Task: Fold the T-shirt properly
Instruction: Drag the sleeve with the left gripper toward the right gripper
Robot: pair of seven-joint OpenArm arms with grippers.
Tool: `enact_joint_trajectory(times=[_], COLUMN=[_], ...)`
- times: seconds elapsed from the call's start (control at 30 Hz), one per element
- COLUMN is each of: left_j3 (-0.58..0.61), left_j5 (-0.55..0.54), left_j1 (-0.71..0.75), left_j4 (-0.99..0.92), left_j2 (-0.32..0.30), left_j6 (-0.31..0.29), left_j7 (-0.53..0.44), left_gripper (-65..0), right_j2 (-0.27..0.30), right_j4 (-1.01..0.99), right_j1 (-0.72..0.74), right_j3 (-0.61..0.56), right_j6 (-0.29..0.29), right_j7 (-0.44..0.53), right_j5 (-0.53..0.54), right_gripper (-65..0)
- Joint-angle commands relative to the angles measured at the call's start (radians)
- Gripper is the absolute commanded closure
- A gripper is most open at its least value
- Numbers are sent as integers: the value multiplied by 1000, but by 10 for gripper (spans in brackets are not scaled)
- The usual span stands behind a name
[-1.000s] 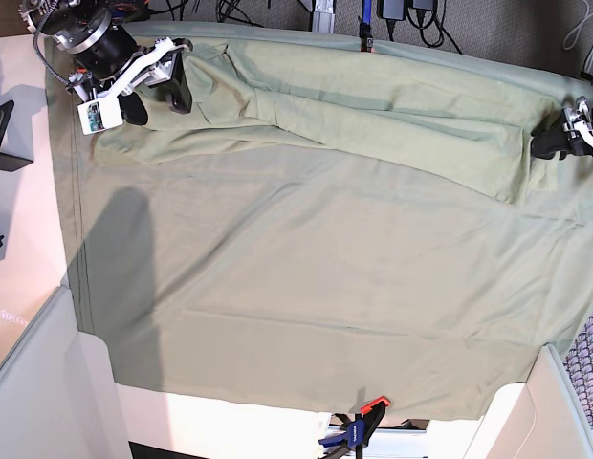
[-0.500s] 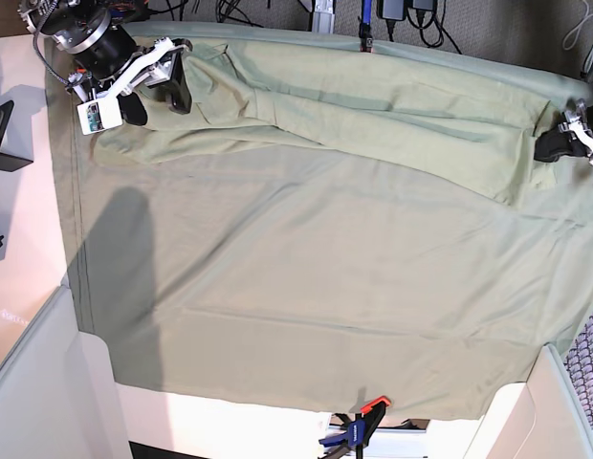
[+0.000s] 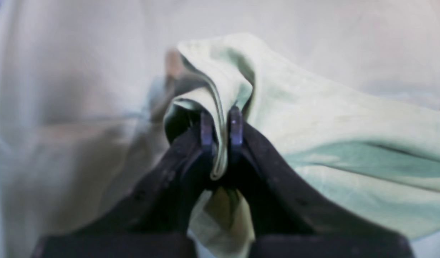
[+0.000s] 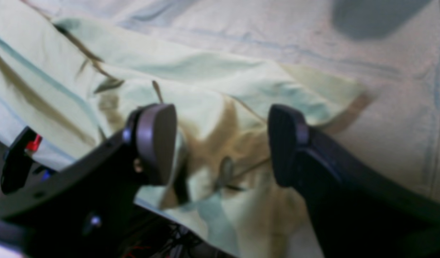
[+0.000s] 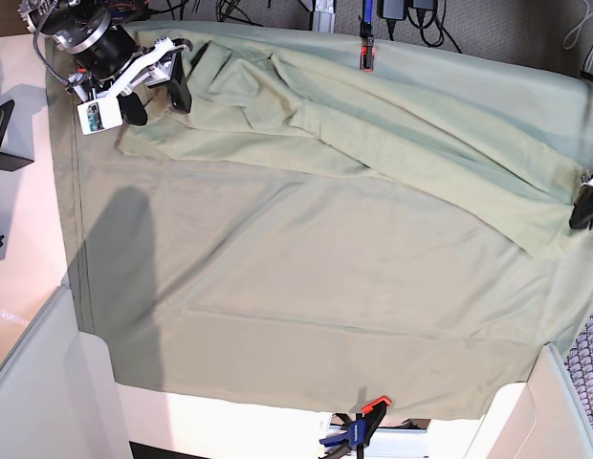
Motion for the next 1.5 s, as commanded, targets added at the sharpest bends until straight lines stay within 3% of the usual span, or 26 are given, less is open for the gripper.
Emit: enact_joint_trajectory(times=[0.0,0.17,0.23,0.3,0.43,0.6,0.77,0.87,1.03,1.17,1.2,1.3,1.33,1.47], left_j3=[-13,-13,-13,-11,5,118,319,405,434,434,434,434,434,434], left_j5=[0,-30,-84,-143,-152,-76,44,147,194,186,174,116,77,-133], left_j1=[-29,-65,-53,-14,95,160,159,156,124,113,113,116,118,119], left_j4=[12,23,64,149,419,660,672,666,628,594,590,587,587,592], left_j2=[-41,-89,-91,-79,-18,69,126,163,237,259,258,255,255,255], left_j6=[-9,-9,-9,-9,-9,-9,-9,-9,-9,-9,-9,-9,-9,-9], left_j7=[-35,-29,34,92,100,99,96,37,24,23,24,45,55,127], left_gripper=[0,0,0,0,0,0,0,0,0,0,-27,-263,-305,-314], right_j2=[8,7,8,7,7,7,8,7,7,8,7,7,7,7], right_j4=[17,18,18,18,18,18,18,18,18,18,18,17,18,18], right_j1=[2,2,2,2,5,5,5,5,5,5,5,5,5,5], right_j3=[7,7,7,7,7,7,7,7,7,7,7,7,7,7], right_j6=[3,3,3,3,3,3,3,3,3,3,3,3,3,3], right_j7=[27,35,38,39,46,47,45,46,46,45,46,49,49,49], right_j5=[12,12,12,12,12,12,4,5,4,4,4,4,4,4], right_gripper=[-402,-402,-402,-402,-402,-402,-402,-402,-402,-402,-402,-402,-402,-402])
